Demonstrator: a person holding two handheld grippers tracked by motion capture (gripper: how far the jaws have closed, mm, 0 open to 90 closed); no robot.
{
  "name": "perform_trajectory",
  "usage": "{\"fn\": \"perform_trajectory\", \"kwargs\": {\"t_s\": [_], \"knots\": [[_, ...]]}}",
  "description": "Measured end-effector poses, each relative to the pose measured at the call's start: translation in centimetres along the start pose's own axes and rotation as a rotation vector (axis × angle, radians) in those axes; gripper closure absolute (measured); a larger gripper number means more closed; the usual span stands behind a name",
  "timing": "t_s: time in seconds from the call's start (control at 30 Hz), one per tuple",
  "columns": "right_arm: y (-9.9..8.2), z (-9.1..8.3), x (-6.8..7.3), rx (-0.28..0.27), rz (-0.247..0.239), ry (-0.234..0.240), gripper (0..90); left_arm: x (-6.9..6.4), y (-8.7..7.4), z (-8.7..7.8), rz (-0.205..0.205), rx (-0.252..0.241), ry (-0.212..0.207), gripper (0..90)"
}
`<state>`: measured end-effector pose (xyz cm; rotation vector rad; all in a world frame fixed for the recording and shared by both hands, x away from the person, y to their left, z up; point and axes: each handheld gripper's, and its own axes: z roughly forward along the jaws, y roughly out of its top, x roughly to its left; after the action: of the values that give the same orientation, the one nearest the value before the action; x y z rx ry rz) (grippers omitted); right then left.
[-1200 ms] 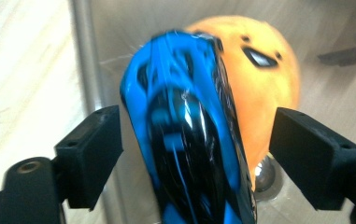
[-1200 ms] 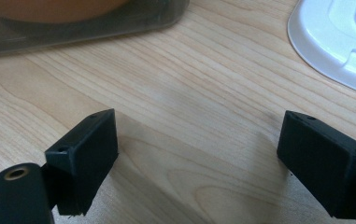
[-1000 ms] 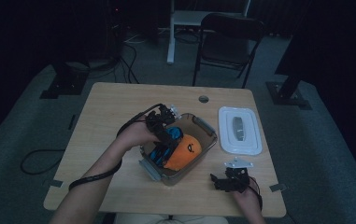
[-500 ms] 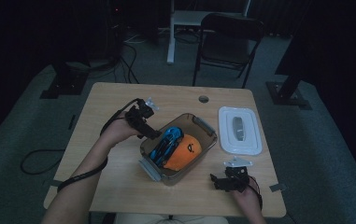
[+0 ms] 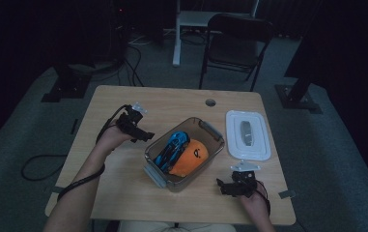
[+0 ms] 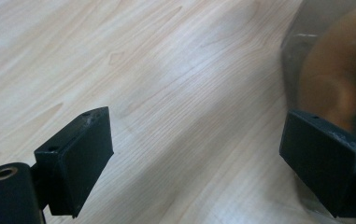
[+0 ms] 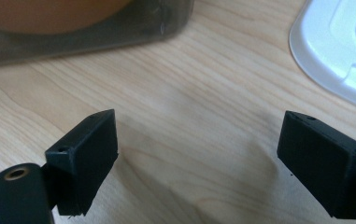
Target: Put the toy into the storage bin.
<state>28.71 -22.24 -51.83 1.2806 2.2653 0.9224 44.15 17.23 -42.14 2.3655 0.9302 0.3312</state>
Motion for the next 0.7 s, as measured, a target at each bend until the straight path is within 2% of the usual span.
{"fn": "perform_trajectory", "kwargs": {"t_s": [0.07, 0.13, 0.27, 0.37, 0.43, 0.53, 0.7], "knots": [[0.2, 0.0, 0.0, -0.005, 0.001, 0.002, 11.9, 0.1, -0.3, 0.4, -0.008, 0.003, 0.0, 10.4], [0.8, 0.1, 0.0, -0.016, -0.001, -0.005, 11.9, 0.5, -1.0, 1.9, -0.004, -0.001, 0.006, 10.4], [1.4, 0.4, 0.1, -0.021, 0.001, -0.012, 11.9, 0.6, -1.4, 3.2, -0.004, 0.024, -0.002, 10.4], [1.8, 1.1, 0.3, -0.02, -0.001, -0.006, 11.9, 0.4, -1.5, 4.5, -0.015, 0.034, -0.032, 10.3], [2.1, 1.4, 0.4, -0.014, -0.005, -0.005, 11.9, 0.2, -1.6, 5.0, -0.003, 0.032, -0.037, 10.4], [2.5, 1.8, 0.7, -0.021, -0.003, -0.003, 11.9, -0.1, -1.7, 5.4, 0.007, 0.038, -0.069, 10.4], [3.0, 2.2, 1.1, -0.03, -0.001, -0.005, 11.9, -1.1, -2.0, 5.9, 0.046, 0.062, -0.109, 10.3]]}}
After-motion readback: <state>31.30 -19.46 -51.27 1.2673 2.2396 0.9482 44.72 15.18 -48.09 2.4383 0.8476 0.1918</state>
